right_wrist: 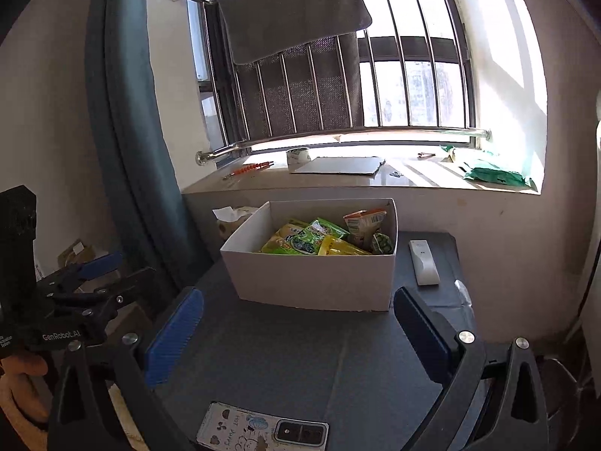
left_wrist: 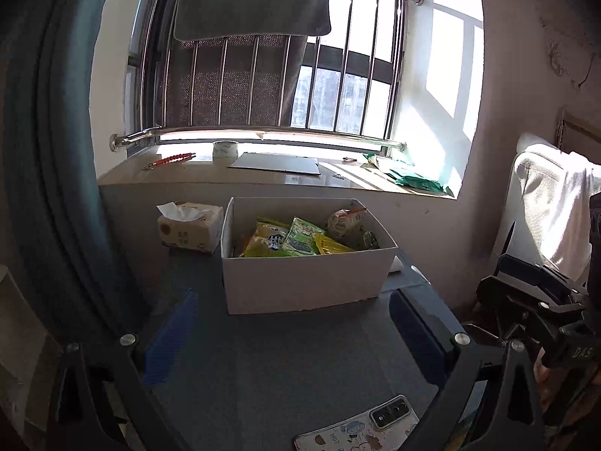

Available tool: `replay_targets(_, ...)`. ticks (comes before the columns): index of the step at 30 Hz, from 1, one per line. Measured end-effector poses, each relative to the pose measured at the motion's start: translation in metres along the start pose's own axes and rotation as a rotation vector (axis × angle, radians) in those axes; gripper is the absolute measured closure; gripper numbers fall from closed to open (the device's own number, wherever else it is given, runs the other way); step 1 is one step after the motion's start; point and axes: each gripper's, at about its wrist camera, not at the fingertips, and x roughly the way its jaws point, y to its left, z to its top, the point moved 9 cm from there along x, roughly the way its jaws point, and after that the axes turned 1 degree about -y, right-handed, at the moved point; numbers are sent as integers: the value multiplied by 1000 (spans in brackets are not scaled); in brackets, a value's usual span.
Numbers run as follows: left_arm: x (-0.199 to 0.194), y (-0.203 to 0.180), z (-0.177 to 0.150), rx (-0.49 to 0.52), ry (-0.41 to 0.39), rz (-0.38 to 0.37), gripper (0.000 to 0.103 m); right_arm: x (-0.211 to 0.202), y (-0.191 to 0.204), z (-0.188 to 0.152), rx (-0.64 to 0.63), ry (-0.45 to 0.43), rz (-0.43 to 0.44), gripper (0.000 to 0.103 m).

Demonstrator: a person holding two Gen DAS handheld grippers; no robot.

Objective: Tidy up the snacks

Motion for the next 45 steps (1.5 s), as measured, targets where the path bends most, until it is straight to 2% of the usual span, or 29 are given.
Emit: replay_targets(45, 7, 1, -3, 26, 30, -4, 0, 4, 1, -7, 16, 28, 9, 0)
